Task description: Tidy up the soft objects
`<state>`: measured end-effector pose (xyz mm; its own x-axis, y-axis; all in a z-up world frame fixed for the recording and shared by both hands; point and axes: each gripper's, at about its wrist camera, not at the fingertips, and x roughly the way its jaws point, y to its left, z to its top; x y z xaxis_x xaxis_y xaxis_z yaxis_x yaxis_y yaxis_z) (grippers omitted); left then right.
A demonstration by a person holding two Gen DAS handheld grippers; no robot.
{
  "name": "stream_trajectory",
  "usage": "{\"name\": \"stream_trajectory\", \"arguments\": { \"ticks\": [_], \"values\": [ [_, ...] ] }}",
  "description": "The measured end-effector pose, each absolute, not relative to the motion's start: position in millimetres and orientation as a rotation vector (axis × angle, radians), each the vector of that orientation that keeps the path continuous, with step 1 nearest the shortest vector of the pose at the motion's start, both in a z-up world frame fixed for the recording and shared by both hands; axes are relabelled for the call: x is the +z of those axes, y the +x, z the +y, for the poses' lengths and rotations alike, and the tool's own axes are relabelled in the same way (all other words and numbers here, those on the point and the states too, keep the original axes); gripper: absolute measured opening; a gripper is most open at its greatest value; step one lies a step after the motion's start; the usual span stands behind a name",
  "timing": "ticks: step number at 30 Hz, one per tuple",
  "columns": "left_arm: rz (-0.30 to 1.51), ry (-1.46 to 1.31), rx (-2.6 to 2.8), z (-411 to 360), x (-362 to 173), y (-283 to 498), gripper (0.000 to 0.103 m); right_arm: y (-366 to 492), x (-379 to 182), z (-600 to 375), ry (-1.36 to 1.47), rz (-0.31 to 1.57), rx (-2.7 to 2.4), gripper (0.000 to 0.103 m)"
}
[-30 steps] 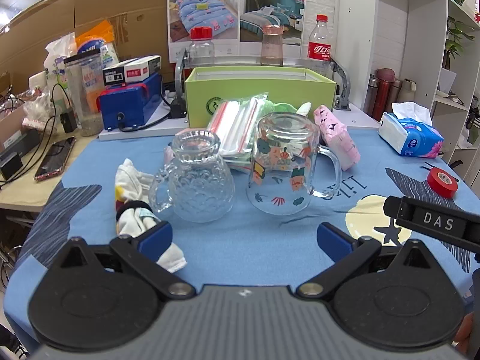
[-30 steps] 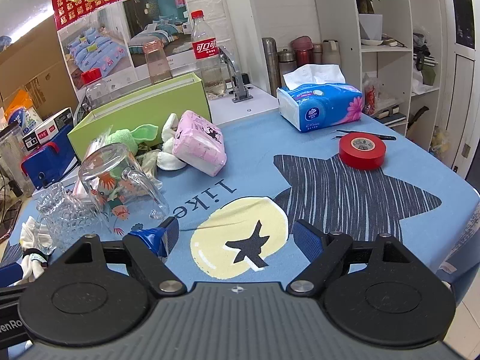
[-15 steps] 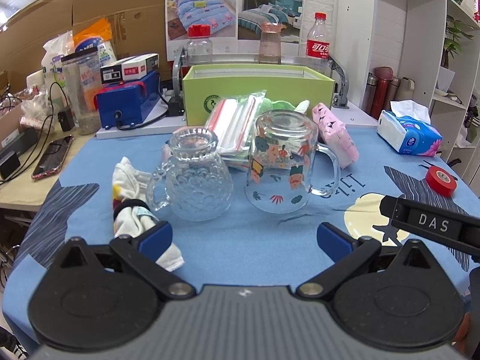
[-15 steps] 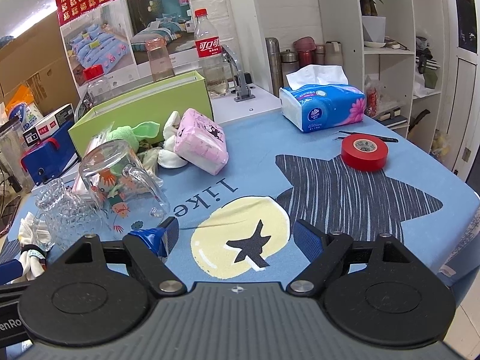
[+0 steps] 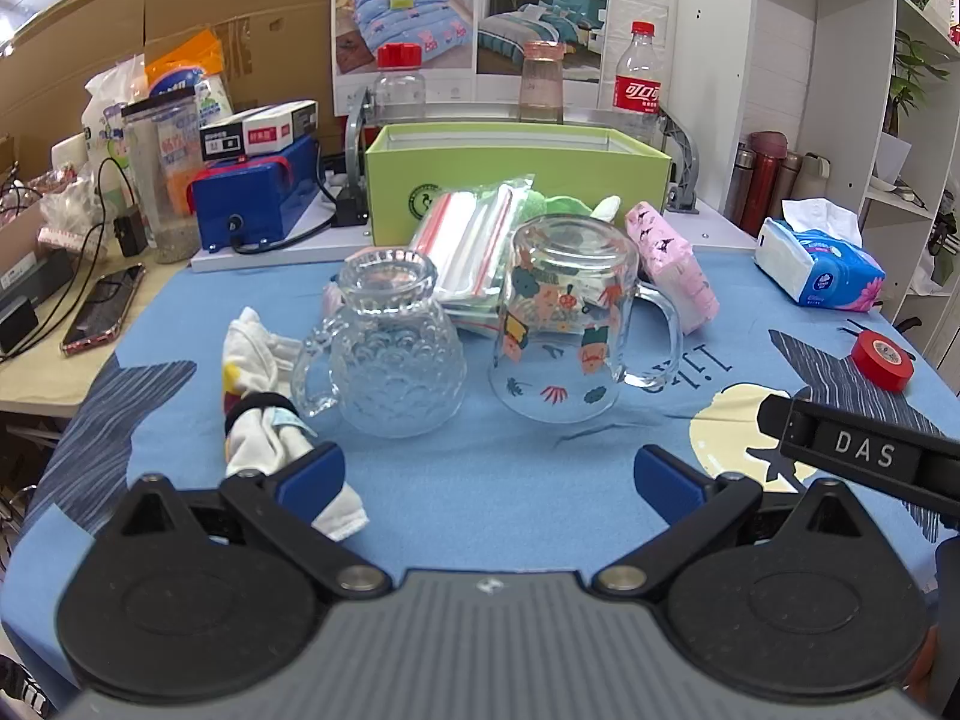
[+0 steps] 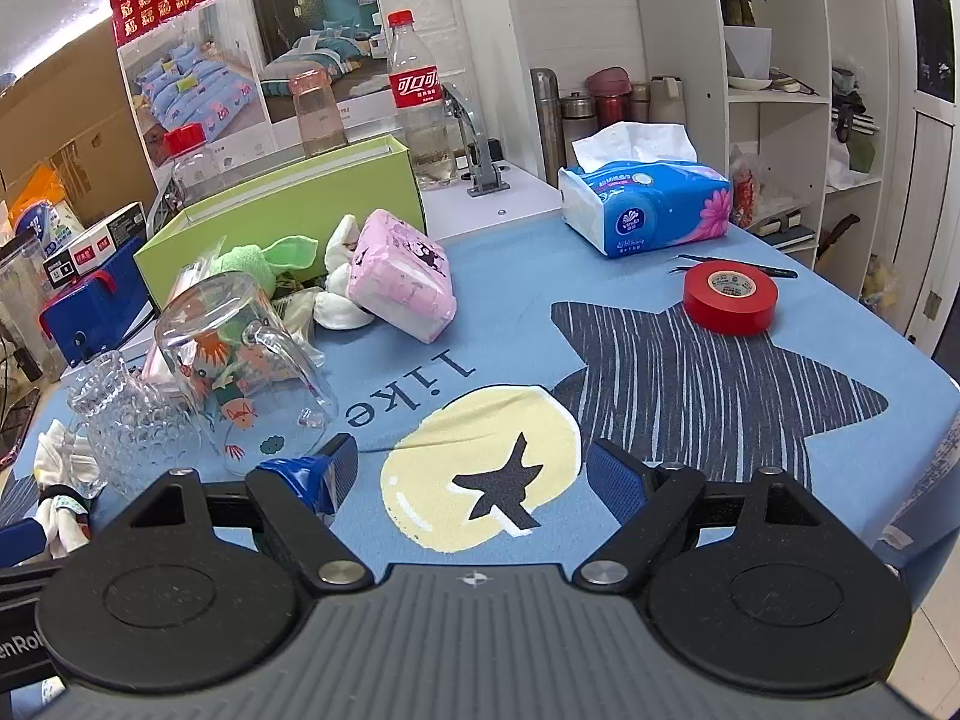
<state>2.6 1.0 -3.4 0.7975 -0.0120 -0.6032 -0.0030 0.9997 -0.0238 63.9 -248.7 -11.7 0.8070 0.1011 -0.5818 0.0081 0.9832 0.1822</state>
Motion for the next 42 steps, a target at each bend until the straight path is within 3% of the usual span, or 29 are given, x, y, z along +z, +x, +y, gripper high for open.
{"name": "stream_trajectory", "arguments": {
  "ticks": [14, 22, 31, 42],
  "values": [
    [0.633, -0.02, -0.007, 9, 2, -7, 0.102, 65, -11, -247, 0.174, 0.632, 0.047, 0.071],
    [0.617, 0.045, 0.171, 77, 8, -32, 0.102, 87, -11, -254, 0.202, 0.637, 0.028, 0.07],
    [0.752, -0.097, 0.128, 107, -16, 11, 0.102, 122, -34, -260, 0.241, 0.743, 0.008, 0.07],
    [0.786, 0.018, 0.285, 141, -43, 79, 0.102, 154, -30, -264, 0.207, 0.767, -0.023, 0.07]
  ]
}}
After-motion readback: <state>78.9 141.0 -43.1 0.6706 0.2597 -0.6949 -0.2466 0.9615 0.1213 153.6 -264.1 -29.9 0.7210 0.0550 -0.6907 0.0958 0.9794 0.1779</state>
